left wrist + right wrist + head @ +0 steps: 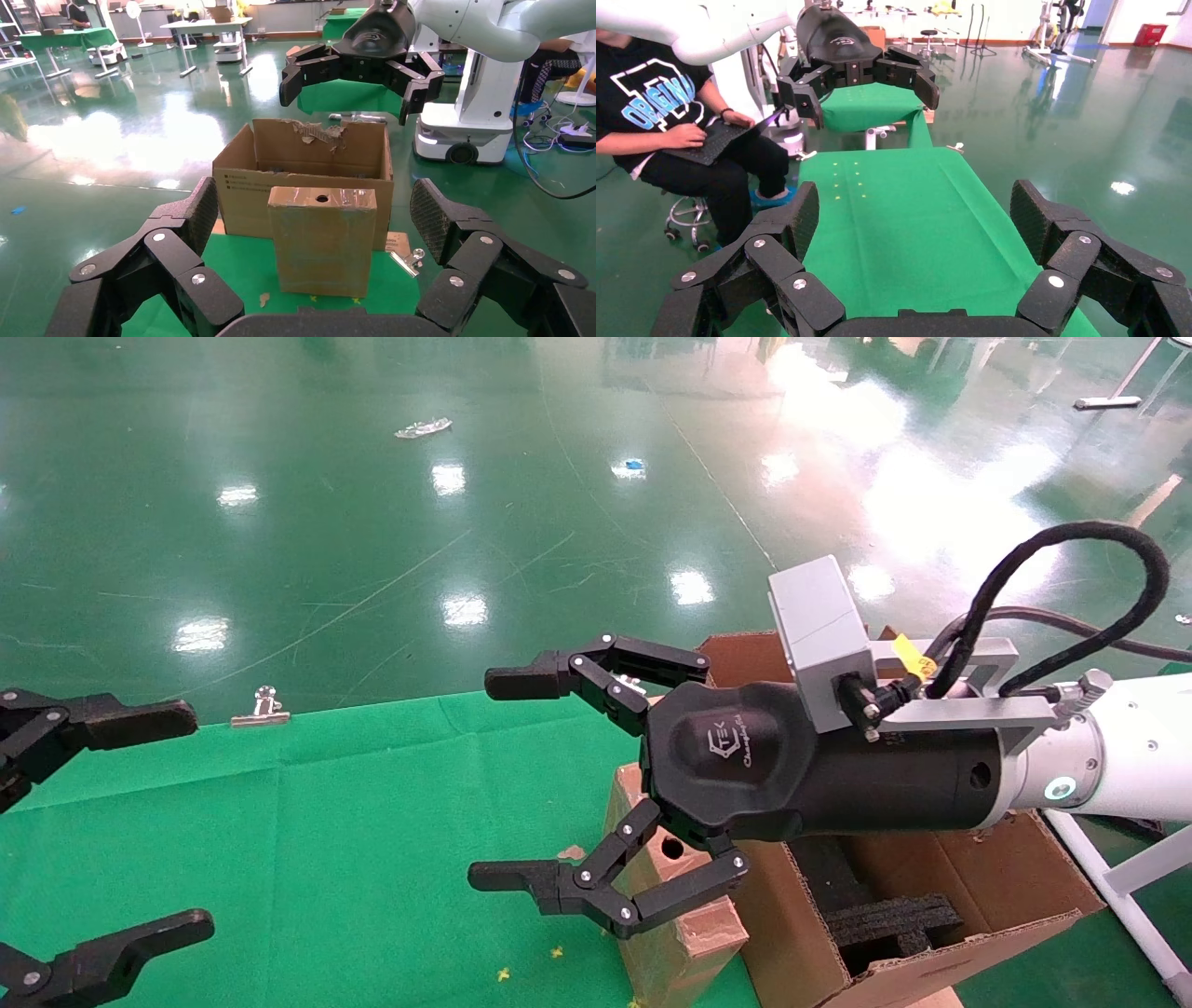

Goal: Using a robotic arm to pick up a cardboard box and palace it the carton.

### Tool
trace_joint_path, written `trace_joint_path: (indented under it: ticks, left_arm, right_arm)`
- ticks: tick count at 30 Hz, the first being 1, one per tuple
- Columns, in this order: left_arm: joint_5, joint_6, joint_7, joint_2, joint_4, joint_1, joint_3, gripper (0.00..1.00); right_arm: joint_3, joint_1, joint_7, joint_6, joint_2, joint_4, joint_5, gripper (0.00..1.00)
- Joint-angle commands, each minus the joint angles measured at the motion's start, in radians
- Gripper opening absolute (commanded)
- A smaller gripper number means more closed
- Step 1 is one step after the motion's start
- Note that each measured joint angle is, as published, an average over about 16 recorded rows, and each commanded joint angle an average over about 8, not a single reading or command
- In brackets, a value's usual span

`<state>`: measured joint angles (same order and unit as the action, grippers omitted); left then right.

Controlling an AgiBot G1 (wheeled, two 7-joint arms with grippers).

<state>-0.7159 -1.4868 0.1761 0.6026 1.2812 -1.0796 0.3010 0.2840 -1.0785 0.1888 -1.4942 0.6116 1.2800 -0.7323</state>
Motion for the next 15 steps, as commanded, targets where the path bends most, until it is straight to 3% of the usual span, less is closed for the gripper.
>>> trace_joint_path:
  ticks: [1, 15]
  left_arm:
    - [0.0, 0.0, 0.0, 0.0, 0.0, 0.0, 0.0, 1.0]
    - [0.0, 0.0, 0.0, 0.0, 0.0, 0.0, 0.0, 1.0]
  right_arm:
    - [0.0, 0.0, 0.0, 0.0, 0.0, 0.0, 0.0, 1.0]
    - [0.0, 0.0, 0.0, 0.0, 0.0, 0.0, 0.0, 1.0]
